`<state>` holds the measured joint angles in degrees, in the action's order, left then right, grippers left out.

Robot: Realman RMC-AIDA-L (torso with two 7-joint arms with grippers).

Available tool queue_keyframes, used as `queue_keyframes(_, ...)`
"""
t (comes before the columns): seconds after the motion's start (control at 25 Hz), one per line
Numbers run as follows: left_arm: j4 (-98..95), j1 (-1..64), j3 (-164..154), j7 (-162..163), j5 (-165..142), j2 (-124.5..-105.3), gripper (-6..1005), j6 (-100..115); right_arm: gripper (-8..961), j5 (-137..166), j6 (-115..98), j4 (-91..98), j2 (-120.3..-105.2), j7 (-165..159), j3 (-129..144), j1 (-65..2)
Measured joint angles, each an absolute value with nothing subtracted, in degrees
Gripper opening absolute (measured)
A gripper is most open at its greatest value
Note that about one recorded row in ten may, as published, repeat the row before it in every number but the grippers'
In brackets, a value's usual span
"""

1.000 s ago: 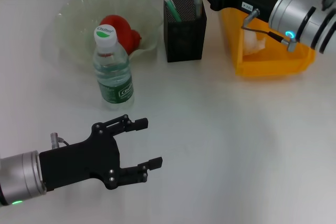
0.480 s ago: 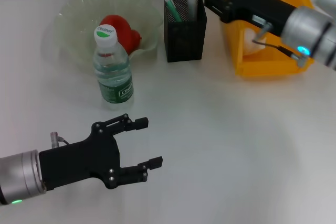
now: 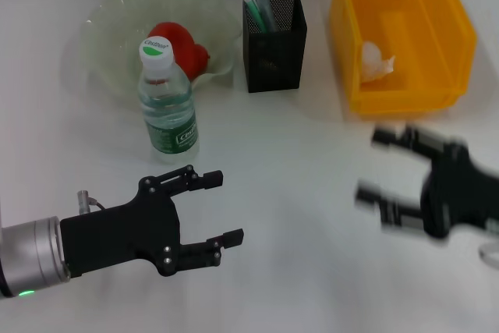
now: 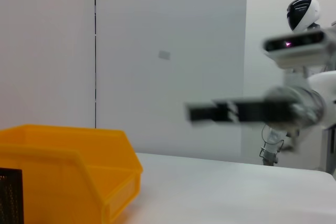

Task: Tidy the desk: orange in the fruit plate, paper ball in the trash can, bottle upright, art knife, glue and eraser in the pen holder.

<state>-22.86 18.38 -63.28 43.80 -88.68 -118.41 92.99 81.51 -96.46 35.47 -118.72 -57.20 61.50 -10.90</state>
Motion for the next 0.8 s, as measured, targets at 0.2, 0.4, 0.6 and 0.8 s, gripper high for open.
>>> queue_keyframes(0.2, -22.9, 19.1, -63.3, 44.7, -88.9, -118.34, 800, 92.6, 822, 92.2, -98.9, 31.4, -119.05, -52.8, 56.7, -9.8)
queue_keyframes(0.4, -22.9, 19.4, -63.6, 45.3, -89.0, -118.24, 799, 92.7, 841, 92.5, -98.4, 28.7, -119.0, -49.7, 56.5, -10.0)
queue_keyframes(0.6, -22.9, 19.5, -63.8, 45.4, -89.0, -118.2, 799, 92.8, 841, 92.6, -97.1, 28.3, -119.05, -49.5, 56.5, -10.2)
queue_keyframes(0.8, -23.0, 19.6, -63.7, 46.0, -89.0, -118.2, 799, 93.1, 842, 92.7, -95.9, 28.2, -119.08, -49.4, 56.5, -10.3)
